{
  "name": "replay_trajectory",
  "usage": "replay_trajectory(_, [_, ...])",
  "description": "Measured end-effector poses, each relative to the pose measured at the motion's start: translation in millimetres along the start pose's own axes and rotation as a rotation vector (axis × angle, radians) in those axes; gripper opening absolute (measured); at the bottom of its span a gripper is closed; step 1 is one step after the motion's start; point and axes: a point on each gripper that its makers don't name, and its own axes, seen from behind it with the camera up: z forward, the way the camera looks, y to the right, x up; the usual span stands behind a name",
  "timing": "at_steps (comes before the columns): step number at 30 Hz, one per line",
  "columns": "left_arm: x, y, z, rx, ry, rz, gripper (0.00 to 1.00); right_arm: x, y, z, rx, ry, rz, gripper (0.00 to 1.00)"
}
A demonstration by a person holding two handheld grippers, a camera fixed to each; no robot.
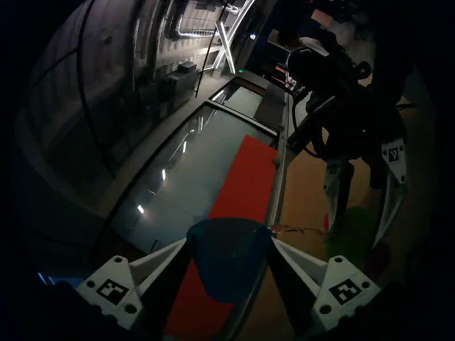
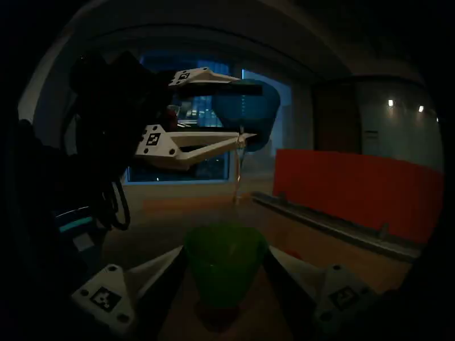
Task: Pour water
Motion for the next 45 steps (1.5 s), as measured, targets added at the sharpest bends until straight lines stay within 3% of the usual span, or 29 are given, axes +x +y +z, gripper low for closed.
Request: replay_trajectory(45, [17.1, -13.6, -7.5, 0.017, 0.006, 0.152, 0.86, 6.8, 3.0, -4.5, -0.013, 0.017, -0.017, 1.0])
